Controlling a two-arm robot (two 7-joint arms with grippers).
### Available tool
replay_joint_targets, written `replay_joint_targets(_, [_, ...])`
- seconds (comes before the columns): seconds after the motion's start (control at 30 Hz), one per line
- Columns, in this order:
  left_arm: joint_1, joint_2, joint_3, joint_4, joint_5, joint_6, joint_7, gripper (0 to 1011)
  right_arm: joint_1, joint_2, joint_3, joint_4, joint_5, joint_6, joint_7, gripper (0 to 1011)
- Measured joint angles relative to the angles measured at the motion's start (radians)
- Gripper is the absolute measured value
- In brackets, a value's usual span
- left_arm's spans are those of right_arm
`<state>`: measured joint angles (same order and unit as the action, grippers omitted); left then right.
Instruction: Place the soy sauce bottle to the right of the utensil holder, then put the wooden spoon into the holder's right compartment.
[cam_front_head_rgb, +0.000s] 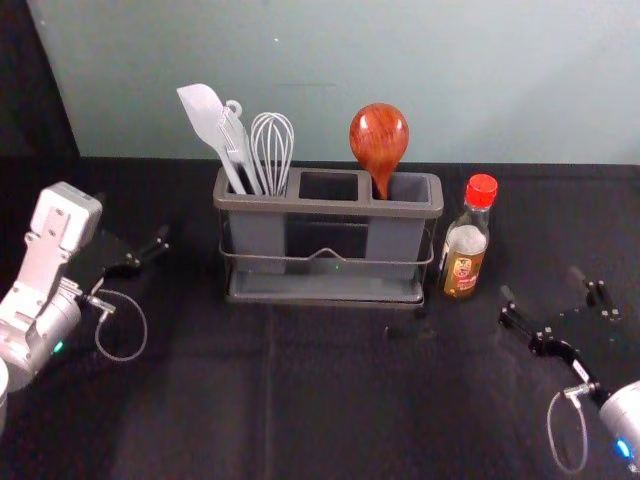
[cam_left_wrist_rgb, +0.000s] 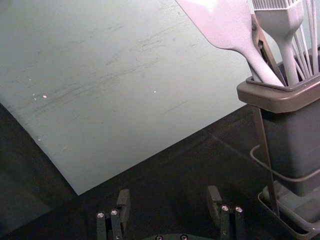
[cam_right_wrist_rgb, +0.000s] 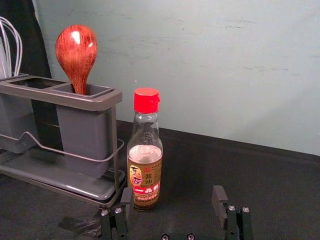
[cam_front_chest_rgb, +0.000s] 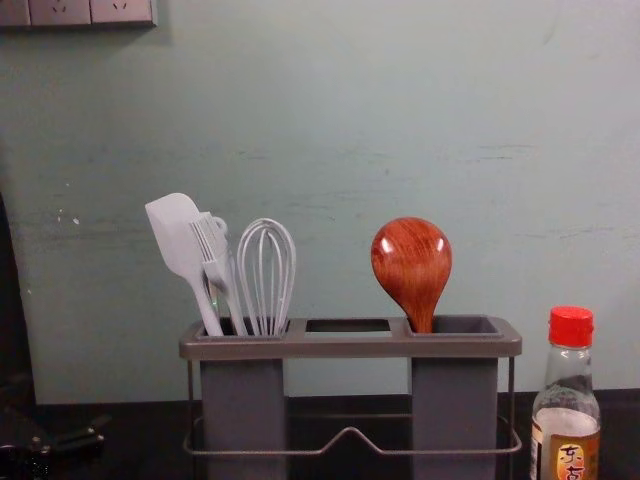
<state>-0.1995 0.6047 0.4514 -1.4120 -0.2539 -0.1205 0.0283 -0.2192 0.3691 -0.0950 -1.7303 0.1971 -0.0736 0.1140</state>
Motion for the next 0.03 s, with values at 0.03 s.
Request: replay_joint_targets(0.03, [0.000, 0.000, 0.000, 0.000, 0.000, 0.000, 0.000, 1005, 0.000, 0.000, 0.000, 0.000, 0.000, 0.000, 0.000, 1004])
